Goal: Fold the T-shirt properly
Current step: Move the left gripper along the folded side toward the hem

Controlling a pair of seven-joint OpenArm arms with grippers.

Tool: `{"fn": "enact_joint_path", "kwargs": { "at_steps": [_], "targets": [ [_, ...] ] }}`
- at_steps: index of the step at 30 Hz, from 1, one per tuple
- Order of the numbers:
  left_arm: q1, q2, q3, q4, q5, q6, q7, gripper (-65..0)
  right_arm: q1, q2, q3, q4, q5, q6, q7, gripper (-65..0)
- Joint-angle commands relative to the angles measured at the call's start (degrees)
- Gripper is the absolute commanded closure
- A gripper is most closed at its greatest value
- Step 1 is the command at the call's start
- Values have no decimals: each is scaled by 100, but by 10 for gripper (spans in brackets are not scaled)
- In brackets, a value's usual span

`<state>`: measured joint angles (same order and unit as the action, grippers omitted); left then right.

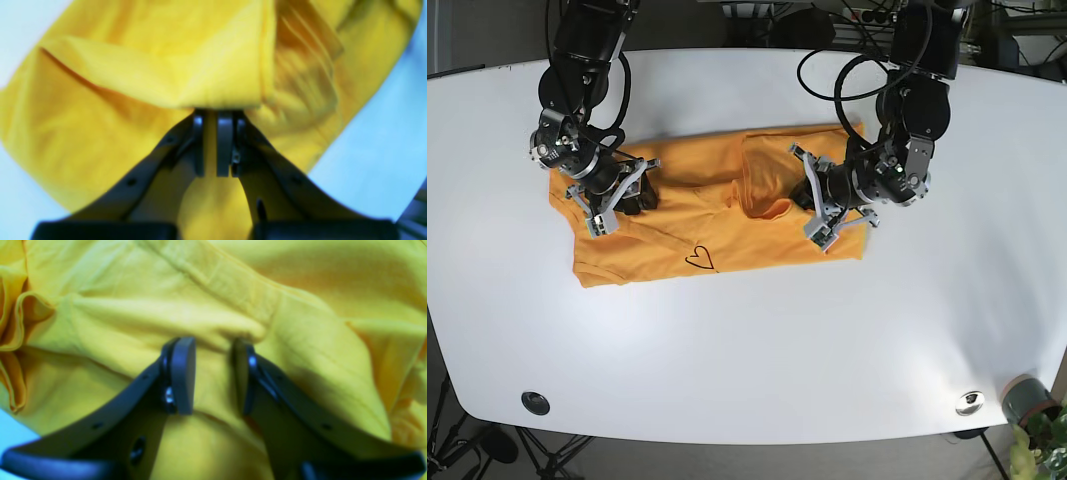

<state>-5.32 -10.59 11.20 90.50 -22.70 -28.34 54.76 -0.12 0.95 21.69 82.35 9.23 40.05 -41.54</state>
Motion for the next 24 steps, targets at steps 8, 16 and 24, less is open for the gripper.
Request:
{"fn": "enact_joint_path", "kwargs": {
  "at_steps": [8, 16, 24],
  "targets": [
    [-1107, 290, 238, -1133, -91, -19, -250, -29, -19, 41, -20, -2, 224, -5, -281, -189],
    [-1819, 492, 1152, -2347, -108, 16, -1155, -29, -28, 50, -11, -19, 338, -5, -290, -189],
    [-1907, 615, 1144, -2637, -99, 16, -1340, -29, -28, 50, -2, -19, 321, -5, -290, -189]
  ]
}}
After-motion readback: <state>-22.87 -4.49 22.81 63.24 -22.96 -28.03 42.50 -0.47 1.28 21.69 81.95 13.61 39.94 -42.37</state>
